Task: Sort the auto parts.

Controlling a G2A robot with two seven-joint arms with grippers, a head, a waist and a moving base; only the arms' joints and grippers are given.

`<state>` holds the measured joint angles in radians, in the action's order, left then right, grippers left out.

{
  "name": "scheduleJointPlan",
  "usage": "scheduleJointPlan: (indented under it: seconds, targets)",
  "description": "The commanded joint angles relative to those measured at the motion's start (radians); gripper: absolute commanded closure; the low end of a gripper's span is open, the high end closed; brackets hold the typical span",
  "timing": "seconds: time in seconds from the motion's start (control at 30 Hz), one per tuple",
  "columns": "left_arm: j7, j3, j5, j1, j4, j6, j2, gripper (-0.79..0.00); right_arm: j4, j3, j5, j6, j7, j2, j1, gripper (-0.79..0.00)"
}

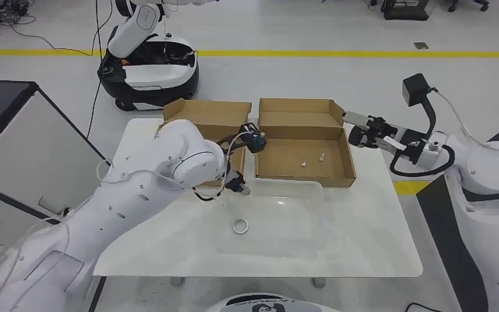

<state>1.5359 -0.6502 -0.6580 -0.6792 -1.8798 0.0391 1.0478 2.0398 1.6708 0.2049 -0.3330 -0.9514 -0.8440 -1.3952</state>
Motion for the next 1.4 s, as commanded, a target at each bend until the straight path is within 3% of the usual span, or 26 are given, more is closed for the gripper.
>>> scheduleJointPlan:
  seconds: [0.0,0.27,0.57,0.93,1.0,1.37]
  targets:
    - [0.0,0.054,0.019,0.038,0.012,0.002,0.0,-0.785,0.0,0.0,0.0,0.0,0.0,0.0,0.0,-0.785]
    - [0.0,0.267,0.125,0.22,0.053,0.004,0.013,-0.785,0.0,0.0,0.0,0.0,0.0,0.0,0.0,-0.785]
    - [0.0,0.474,0.186,0.358,0.091,0.077,0.061,-0.785,0.0,0.0,0.0,0.0,0.0,0.0,0.0,-0.785]
    - [0.0,0.48,0.141,0.274,0.184,0.245,0.12,-0.785,0.0,0.0,0.0,0.0,0.0,0.0,0.0,-0.785]
    - [0.0,0.48,0.131,0.265,0.157,0.245,0.127,-0.785,0.0,0.0,0.0,0.0,0.0,0.0,0.0,-0.785]
    - [-0.008,0.48,0.128,0.263,0.147,0.247,0.128,-0.785,0.0,0.0,0.0,0.0,0.0,0.0,0.0,-0.785]
